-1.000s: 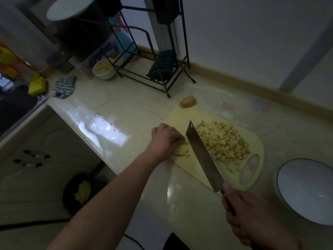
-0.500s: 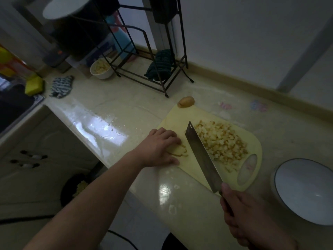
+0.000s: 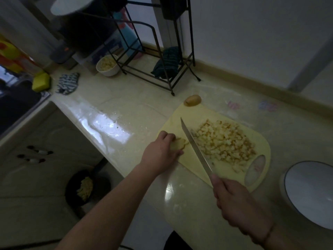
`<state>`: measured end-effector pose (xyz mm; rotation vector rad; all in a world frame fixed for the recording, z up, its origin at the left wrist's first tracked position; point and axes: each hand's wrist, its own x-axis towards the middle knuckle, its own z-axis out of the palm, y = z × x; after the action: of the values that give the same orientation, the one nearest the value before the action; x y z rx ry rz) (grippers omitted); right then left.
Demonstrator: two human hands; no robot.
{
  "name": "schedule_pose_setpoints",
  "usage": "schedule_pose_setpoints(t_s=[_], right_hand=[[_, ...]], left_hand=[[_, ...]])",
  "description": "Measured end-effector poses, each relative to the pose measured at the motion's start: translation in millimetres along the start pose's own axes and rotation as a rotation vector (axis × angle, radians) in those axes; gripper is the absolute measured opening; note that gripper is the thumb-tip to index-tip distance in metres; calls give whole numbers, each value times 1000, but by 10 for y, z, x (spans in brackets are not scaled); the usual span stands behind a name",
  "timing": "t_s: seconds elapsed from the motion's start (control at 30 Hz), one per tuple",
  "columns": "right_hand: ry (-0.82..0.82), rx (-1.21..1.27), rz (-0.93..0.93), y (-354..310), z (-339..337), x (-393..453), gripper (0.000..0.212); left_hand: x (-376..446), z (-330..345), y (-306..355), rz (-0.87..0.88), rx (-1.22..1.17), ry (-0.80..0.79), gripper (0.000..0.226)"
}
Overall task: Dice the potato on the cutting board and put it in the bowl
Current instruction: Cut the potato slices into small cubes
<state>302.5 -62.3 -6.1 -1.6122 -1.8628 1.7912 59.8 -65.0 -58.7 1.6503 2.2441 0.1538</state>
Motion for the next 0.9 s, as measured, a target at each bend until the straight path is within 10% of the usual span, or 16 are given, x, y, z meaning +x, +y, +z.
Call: schedule_pose_setpoints(t_s=[0.9], right_hand=[[10, -104, -31, 8, 8, 132, 59]], left_hand=[[117, -4, 234, 2, 68, -31, 61]])
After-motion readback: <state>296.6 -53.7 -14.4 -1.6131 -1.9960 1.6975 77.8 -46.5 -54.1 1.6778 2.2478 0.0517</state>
